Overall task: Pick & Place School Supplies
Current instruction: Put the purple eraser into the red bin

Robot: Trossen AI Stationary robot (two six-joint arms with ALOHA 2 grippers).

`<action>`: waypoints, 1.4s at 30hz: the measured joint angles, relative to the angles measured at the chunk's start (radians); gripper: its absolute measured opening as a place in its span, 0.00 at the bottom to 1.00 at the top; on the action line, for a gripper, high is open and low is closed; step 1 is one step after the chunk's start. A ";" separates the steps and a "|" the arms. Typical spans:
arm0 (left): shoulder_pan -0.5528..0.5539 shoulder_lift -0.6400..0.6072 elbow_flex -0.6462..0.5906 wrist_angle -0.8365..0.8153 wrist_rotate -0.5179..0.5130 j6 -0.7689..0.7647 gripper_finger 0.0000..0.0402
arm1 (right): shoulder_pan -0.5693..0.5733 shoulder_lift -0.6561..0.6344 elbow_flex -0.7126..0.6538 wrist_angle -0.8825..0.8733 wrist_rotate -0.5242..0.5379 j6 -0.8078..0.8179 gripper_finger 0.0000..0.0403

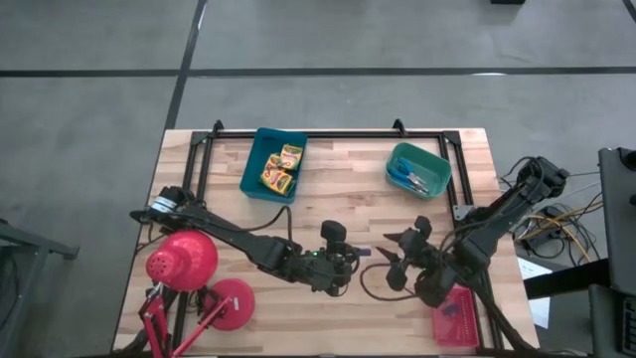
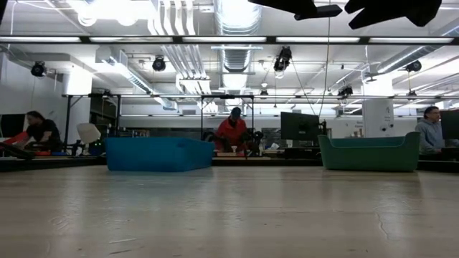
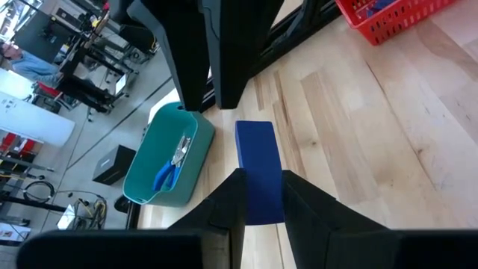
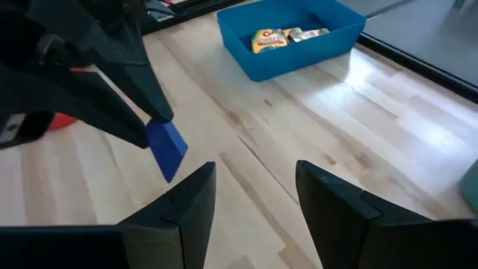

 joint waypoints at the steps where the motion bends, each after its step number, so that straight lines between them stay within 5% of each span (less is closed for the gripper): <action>1: 0.000 0.000 0.000 0.000 0.000 0.000 0.20 | 0.000 -0.001 0.000 0.003 0.000 0.003 0.45; 31: 0.000 0.000 -0.012 0.029 0.000 0.023 0.20 | 0.137 -0.082 -0.185 0.087 0.248 0.121 0.33; 37: 0.000 0.000 -0.012 0.030 0.000 0.038 0.20 | 0.137 -0.129 -0.243 0.238 0.209 -0.011 0.31; 42: 0.000 0.000 -0.012 0.030 0.000 0.046 0.20 | 0.137 -0.188 -0.255 0.450 0.131 -0.409 0.31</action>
